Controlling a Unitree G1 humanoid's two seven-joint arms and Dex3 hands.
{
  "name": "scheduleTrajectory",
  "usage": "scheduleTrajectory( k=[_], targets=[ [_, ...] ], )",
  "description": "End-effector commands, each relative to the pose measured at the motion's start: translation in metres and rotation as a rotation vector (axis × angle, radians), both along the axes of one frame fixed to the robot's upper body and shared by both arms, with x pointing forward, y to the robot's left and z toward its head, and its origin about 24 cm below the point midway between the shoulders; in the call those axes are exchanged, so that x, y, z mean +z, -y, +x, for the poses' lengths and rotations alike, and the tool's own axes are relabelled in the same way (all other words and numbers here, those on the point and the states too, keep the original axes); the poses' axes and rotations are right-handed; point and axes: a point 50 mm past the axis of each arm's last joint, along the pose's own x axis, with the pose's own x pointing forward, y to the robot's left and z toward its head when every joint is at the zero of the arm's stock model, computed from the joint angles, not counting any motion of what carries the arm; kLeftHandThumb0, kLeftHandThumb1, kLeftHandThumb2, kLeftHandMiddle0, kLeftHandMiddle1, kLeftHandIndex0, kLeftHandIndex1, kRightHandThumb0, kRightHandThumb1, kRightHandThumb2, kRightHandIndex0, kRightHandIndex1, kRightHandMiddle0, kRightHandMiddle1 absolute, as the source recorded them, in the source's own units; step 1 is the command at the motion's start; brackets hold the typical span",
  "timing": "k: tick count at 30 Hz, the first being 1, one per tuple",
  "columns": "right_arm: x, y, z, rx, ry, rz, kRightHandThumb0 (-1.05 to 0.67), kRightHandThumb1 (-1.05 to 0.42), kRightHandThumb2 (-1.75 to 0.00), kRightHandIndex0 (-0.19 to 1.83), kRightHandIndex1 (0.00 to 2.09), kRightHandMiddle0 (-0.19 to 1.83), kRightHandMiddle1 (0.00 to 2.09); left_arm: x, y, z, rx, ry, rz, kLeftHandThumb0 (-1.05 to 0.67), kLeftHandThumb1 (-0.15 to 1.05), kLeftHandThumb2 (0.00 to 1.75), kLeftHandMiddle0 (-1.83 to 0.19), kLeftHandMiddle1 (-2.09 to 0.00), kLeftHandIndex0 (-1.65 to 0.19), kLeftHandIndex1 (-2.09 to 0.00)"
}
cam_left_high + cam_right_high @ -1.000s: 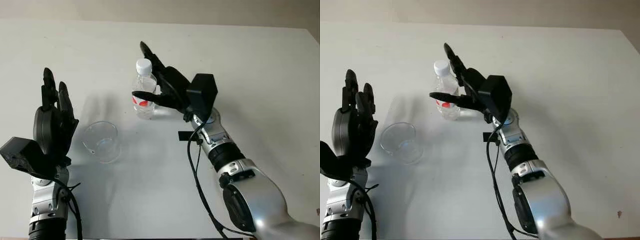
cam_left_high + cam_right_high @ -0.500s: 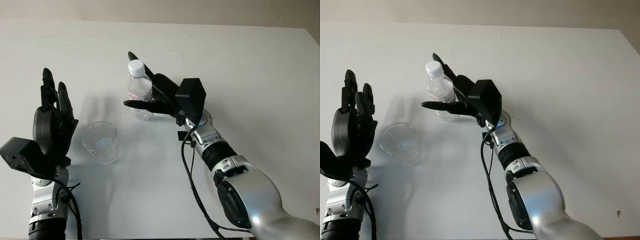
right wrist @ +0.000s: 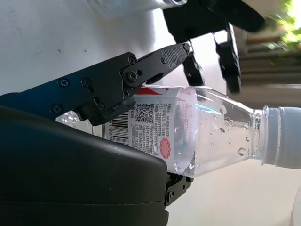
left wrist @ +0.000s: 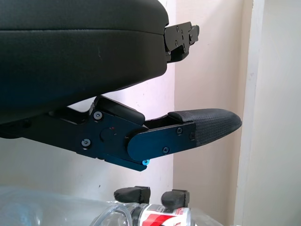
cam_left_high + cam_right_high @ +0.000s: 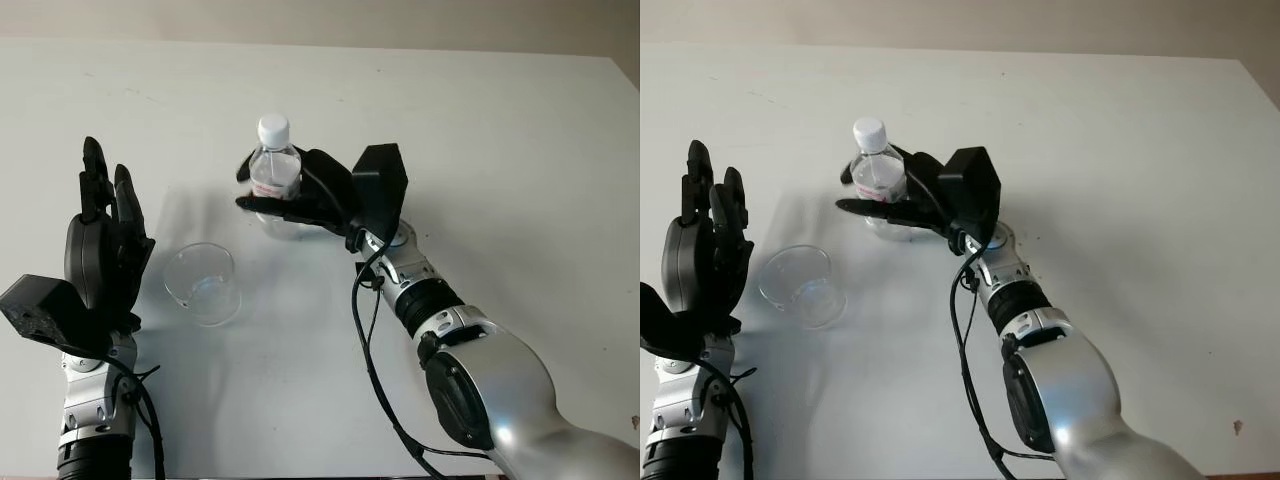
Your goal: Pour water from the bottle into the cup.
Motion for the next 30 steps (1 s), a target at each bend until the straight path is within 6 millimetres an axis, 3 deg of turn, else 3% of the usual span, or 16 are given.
scheduleTrajectory(
  k=[1, 5, 14, 18, 24, 30],
  targets=[
    [0.007, 0.001, 0.001, 0.017, 0.059, -0.048, -0.27, -1.03, -0.06, 1.31, 2.09, 1.04, 2.09, 0.002, 0.0, 0.0, 0.003, 0.015, 0.006, -0.8, 1.05, 0.58, 0.09, -0.06, 0.17, -0.06],
    [0.009, 0.001, -0.001, 0.055, 0.115, -0.103, -0.24, -1.05, -0.1, 1.23, 2.09, 1.16, 2.09, 0.002, -0.001, 0.0, 0.007, 0.017, 0.006, -0.8, 1.05, 0.57, 0.08, -0.06, 0.16, -0.06],
    [0.012, 0.003, -0.001, -0.016, 0.205, -0.123, -0.33, -1.05, -0.08, 1.04, 2.09, 1.11, 2.09, 0.002, -0.003, 0.0, 0.011, 0.017, 0.01, -0.8, 1.05, 0.58, 0.09, -0.05, 0.17, -0.05],
    [0.016, 0.004, 0.001, -0.085, 0.255, -0.126, -0.25, -1.05, -0.16, 1.03, 2.09, 1.08, 2.09, 0.001, -0.003, 0.0, 0.015, 0.015, 0.011, -0.8, 1.05, 0.58, 0.08, -0.05, 0.16, -0.06],
    [0.043, 0.011, 0.004, -0.169, 0.475, -0.168, -0.12, -1.05, -0.22, 1.03, 2.09, 1.02, 2.09, 0.001, -0.001, 0.0, 0.018, 0.018, 0.013, -0.79, 1.05, 0.58, 0.08, -0.05, 0.16, -0.06],
    [0.066, 0.007, 0.004, -0.208, 0.691, -0.282, -0.07, -1.04, -0.19, 1.02, 2.09, 0.71, 2.09, 0.0, 0.0, 0.001, 0.013, 0.019, 0.004, -0.8, 1.05, 0.57, 0.08, -0.05, 0.16, -0.06]
  ],
)
